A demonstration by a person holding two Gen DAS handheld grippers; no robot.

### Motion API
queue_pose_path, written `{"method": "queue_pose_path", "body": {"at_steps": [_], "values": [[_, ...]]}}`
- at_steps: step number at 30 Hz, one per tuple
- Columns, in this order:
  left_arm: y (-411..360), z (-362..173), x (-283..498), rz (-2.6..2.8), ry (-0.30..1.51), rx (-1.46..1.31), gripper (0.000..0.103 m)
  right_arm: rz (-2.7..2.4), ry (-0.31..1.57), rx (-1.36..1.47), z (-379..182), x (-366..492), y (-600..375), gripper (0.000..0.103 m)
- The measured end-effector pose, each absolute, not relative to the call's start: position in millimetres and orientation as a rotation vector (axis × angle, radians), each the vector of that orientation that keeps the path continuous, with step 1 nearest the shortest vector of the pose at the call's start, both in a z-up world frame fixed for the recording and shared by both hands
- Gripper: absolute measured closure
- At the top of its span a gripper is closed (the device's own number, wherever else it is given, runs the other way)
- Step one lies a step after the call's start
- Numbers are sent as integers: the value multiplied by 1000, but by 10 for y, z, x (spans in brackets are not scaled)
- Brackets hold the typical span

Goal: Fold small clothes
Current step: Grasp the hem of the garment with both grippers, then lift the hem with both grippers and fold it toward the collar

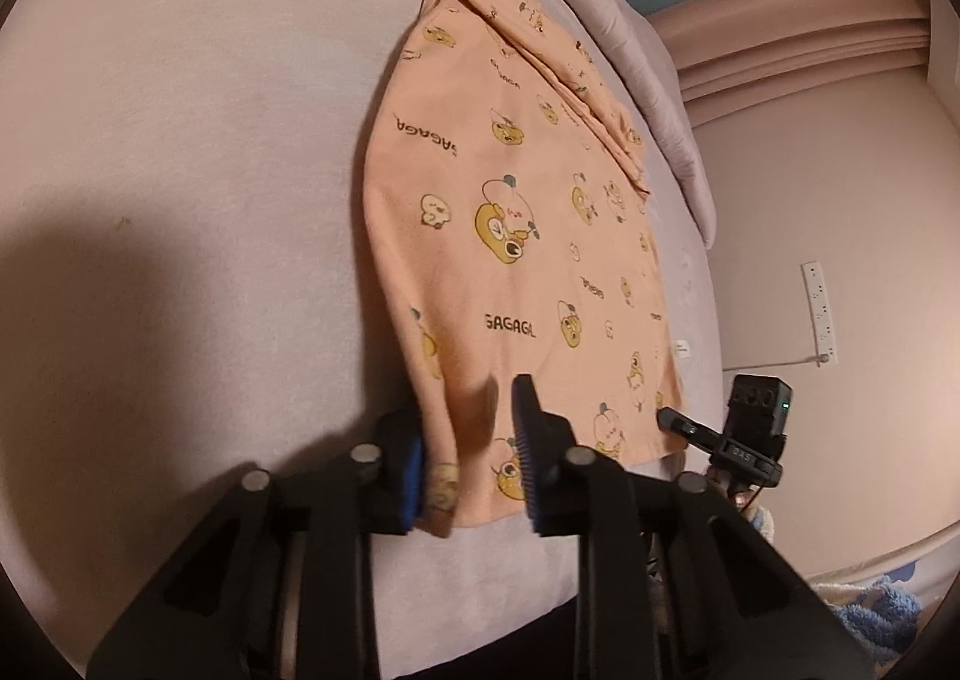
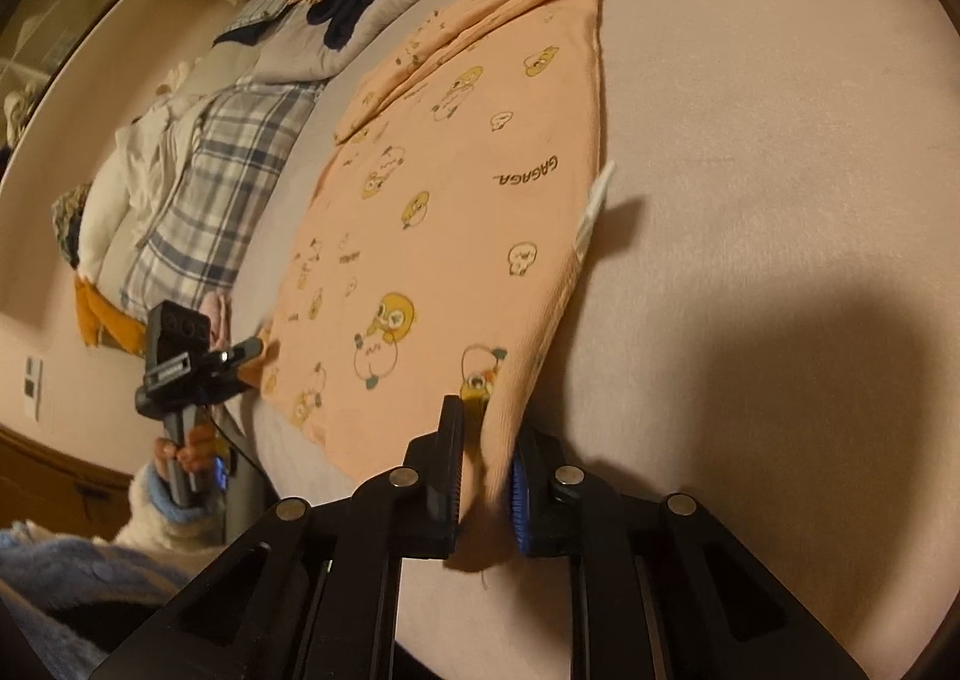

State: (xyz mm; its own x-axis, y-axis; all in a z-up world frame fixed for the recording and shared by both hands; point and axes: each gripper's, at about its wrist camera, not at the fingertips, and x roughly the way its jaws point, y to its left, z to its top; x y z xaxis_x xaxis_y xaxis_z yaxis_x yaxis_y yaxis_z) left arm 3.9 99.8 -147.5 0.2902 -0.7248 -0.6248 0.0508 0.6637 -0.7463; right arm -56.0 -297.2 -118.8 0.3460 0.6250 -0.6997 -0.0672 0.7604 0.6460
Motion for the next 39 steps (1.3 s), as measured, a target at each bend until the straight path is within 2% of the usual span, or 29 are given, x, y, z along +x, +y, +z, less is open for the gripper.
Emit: {"method": "queue_pose_path", "body": {"at_steps": [3,7,22,39], "values": [[930,-1441,38,-552,1172,-646,92,469,1128,546,-1161,-566,-2896,90],[839,-1369,31,-548,1156,-602,95,469,1097,538,-1119,-553,-2845,95],[845,-1022,78,-638,990,-706,98,531,924,620,-899,-525,-2846,95],[1024,-656,404,-646,873,-752,98,560,826,648,-634,-222,-2952,95]]}}
